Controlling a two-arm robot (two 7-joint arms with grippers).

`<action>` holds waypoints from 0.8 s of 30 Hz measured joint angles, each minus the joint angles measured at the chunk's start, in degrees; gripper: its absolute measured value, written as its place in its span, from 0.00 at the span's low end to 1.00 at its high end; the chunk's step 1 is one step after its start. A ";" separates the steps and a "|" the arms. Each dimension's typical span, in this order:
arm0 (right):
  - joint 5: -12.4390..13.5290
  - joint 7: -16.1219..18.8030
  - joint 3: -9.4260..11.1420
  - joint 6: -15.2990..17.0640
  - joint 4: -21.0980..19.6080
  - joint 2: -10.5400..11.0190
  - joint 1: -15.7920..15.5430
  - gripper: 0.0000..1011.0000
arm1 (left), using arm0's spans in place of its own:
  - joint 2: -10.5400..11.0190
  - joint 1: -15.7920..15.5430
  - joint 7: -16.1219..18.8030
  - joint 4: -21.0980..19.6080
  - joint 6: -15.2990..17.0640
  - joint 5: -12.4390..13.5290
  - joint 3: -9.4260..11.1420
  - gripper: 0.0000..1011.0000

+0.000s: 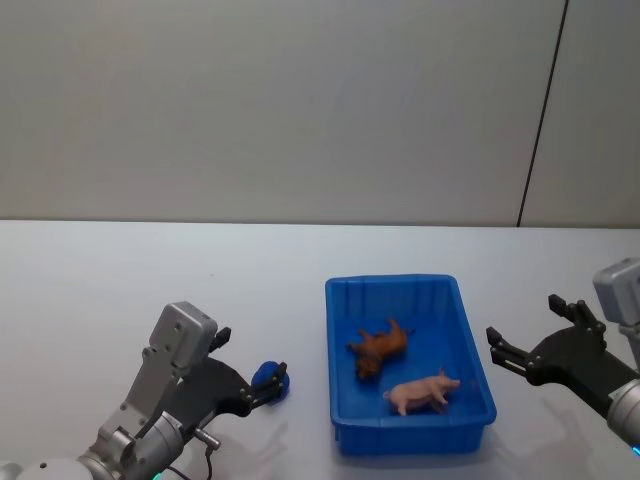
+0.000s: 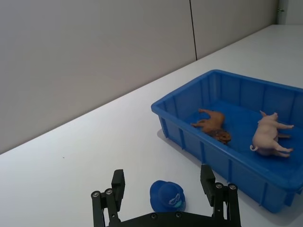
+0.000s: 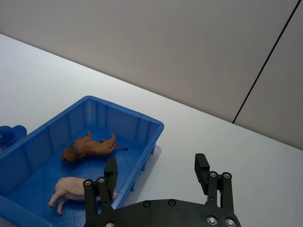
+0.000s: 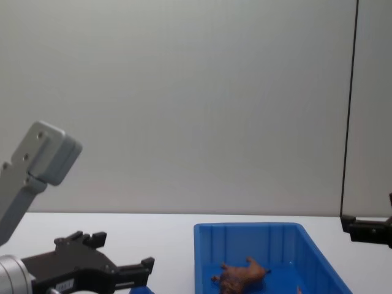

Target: Pick up the two dolls from the table and place them into the box.

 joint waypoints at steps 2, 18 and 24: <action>0.01 0.00 0.01 -0.01 -0.01 0.01 -0.01 0.99 | -0.32 -0.69 -1.57 1.68 -0.49 0.05 -0.06 0.99; 0.01 0.01 0.03 -0.01 -0.02 0.06 -0.05 0.99 | -3.74 -7.35 -10.89 15.80 -4.52 2.25 -0.15 0.99; 0.00 0.01 0.03 0.00 -0.01 0.05 -0.05 0.99 | -4.99 -9.68 -13.55 20.51 -5.55 3.15 -0.06 0.99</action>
